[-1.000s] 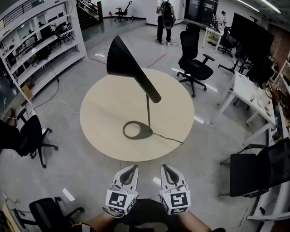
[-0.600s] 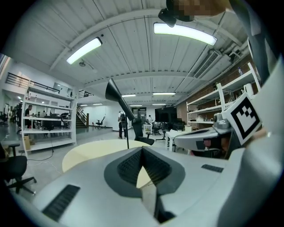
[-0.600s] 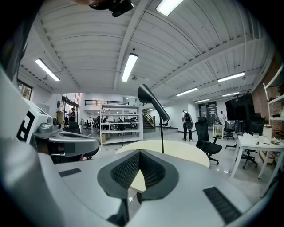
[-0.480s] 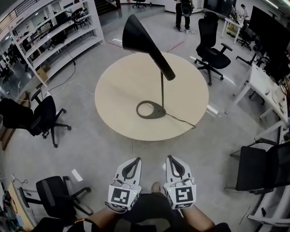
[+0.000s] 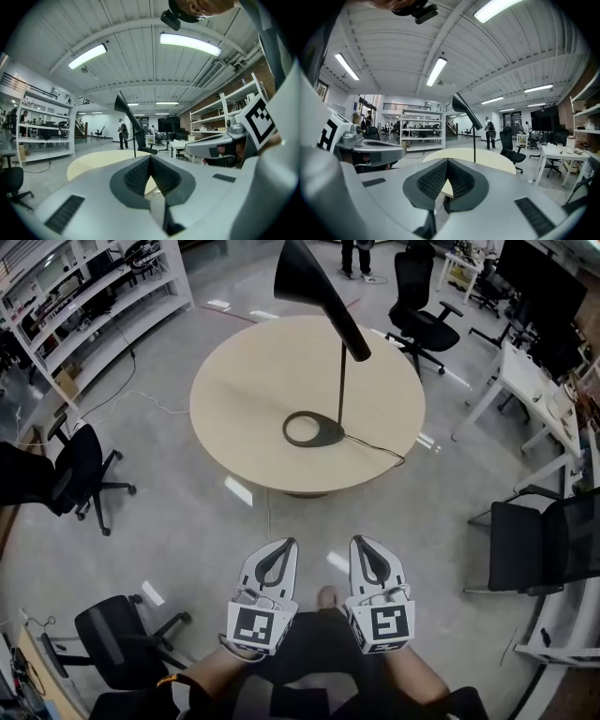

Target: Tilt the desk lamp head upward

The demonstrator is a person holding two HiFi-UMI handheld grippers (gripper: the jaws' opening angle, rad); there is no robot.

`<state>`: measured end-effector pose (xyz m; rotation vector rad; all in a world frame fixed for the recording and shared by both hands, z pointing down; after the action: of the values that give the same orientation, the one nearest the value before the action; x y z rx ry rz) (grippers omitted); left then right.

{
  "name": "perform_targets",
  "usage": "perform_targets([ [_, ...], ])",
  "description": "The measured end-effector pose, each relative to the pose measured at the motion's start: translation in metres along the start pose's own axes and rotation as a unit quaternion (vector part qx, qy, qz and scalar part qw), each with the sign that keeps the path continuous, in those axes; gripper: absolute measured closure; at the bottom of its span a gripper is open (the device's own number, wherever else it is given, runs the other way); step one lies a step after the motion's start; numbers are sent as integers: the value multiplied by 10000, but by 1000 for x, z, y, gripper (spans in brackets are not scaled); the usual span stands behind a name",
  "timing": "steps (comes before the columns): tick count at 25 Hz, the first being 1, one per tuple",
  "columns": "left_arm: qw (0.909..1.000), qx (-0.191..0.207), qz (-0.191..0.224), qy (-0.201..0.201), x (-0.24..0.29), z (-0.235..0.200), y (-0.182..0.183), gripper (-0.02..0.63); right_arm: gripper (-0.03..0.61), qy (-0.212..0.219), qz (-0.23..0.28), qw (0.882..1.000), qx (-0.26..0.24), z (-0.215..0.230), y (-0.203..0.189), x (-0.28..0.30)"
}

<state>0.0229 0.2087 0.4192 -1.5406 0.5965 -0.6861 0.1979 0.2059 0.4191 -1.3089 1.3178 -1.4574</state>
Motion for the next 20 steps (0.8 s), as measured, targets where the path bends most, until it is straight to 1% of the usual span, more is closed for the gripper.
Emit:
perform_targets([
  [3, 9997, 137, 74, -161, -31, -14, 5, 566, 565, -144, 11, 9999, 60, -36, 2, -13],
  [5, 9994, 201, 60, -281, -56, -29, 0, 566, 565, -286, -20, 9996, 79, -68, 1, -19],
  [8, 9988, 192, 15, -448, -84, -50, -11, 566, 565, -412, -83, 9990, 165, -103, -7, -21],
  [11, 9985, 113, 20, -538, -101, -67, -18, 566, 565, -511, -114, 9985, 158, -126, -12, -25],
  [14, 9989, 6, 152, -436, -112, -73, -16, 566, 565, -576, -152, 9982, 105, -132, -13, -37],
  [20, 9994, 109, 131, -289, -112, -44, -14, 566, 565, -536, -172, 9983, 118, -110, -15, -61],
])
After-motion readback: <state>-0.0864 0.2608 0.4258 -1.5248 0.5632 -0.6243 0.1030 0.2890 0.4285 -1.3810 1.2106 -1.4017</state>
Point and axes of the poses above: the fingertips, and each gripper's own axes: x forward along the fingers, z to its right, y out of its top, the point moved 8 cm from there along -x, backward along the fingers, and after that the axes turned 13 degrees about -y, right-handed, at the moved point
